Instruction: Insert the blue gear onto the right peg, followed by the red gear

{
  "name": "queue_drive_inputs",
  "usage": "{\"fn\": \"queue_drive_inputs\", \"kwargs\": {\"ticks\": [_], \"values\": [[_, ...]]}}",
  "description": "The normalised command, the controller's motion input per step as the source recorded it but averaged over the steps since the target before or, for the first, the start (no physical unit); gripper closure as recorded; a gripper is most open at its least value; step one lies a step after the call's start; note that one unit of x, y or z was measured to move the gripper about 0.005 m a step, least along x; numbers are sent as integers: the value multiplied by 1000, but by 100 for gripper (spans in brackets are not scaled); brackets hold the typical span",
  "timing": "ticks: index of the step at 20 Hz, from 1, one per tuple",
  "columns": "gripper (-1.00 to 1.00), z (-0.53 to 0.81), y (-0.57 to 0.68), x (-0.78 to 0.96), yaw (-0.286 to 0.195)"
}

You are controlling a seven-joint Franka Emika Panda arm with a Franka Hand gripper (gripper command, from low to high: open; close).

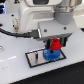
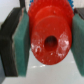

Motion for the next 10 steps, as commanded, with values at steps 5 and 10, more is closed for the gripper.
{"fn": "queue_drive_inputs", "kwargs": {"ticks": [5, 10], "values": [[100, -40, -56, 191, 0], [100, -116, -95, 212, 0]]}}
